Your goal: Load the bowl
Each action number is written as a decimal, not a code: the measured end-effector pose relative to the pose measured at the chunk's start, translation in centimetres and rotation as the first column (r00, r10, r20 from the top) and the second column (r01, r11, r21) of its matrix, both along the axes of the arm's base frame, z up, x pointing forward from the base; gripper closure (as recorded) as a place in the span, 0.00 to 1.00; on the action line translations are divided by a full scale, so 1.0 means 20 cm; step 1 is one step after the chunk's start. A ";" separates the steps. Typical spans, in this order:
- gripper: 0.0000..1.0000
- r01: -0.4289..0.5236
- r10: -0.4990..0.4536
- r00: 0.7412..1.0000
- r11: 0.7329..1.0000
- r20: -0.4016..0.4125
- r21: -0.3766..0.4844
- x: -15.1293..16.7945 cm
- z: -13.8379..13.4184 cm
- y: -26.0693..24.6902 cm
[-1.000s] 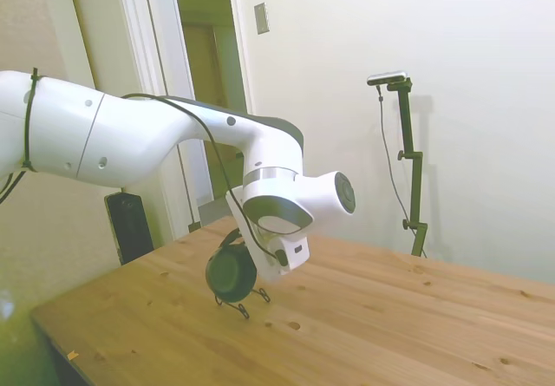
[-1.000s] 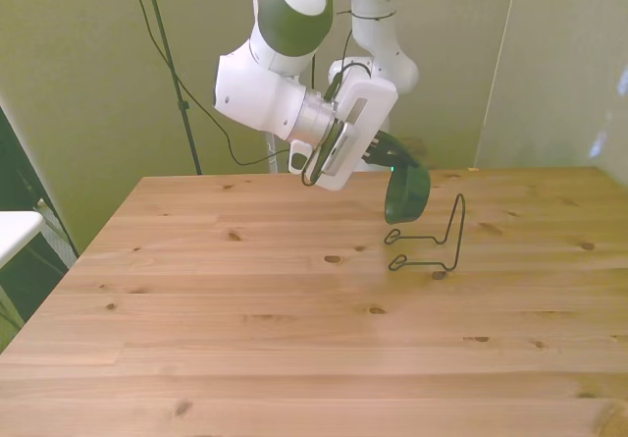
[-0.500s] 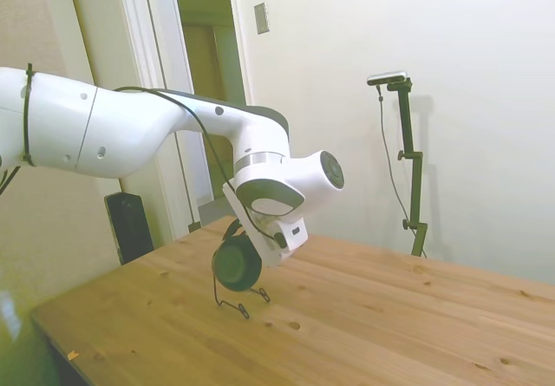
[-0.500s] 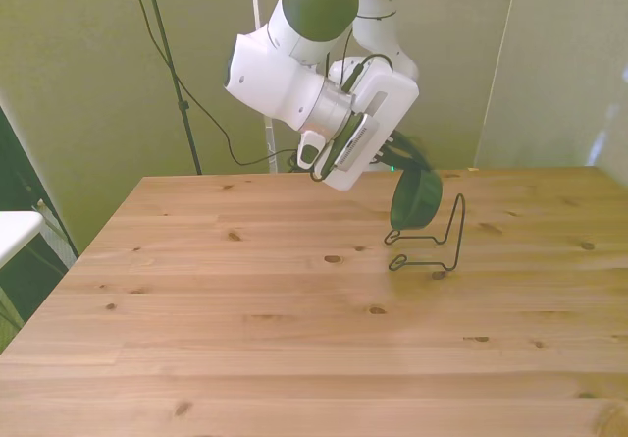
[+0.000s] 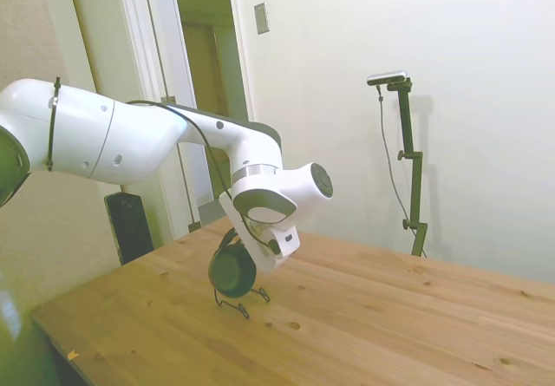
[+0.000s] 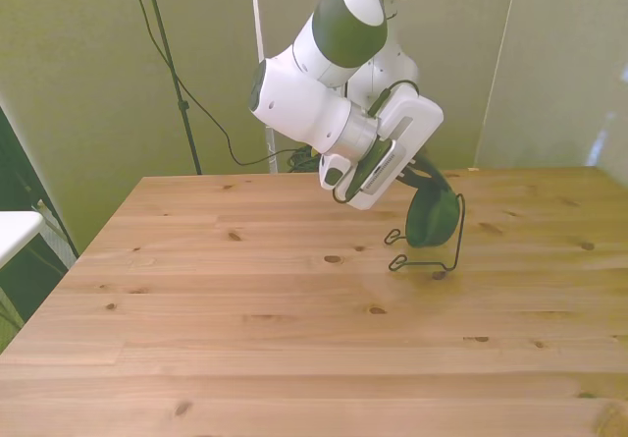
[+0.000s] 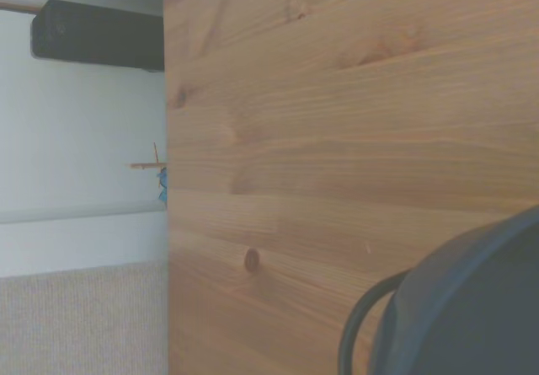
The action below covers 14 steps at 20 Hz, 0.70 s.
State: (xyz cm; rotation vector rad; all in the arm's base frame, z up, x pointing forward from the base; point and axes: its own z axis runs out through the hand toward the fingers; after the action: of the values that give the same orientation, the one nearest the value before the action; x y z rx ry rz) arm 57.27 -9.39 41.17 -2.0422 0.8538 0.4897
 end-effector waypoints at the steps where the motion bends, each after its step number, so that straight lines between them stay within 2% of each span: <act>1: 1.00 0.000 0.000 1.000 1.000 0.000 -0.001 0.00 0.00 0.00; 9: 1.00 0.032 -0.032 0.999 0.999 -0.032 -0.004 0.01 -0.11 -0.10; 13: 1.00 0.036 -0.036 0.999 0.999 -0.028 -0.007 0.03 -0.11 -0.11; 14: 0.00 0.035 -0.035 0.999 0.999 -0.030 -0.007 0.03 -0.11 -0.11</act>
State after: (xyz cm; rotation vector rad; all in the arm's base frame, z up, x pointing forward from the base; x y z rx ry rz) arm 57.89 -11.60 39.03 -2.0269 0.9091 0.5003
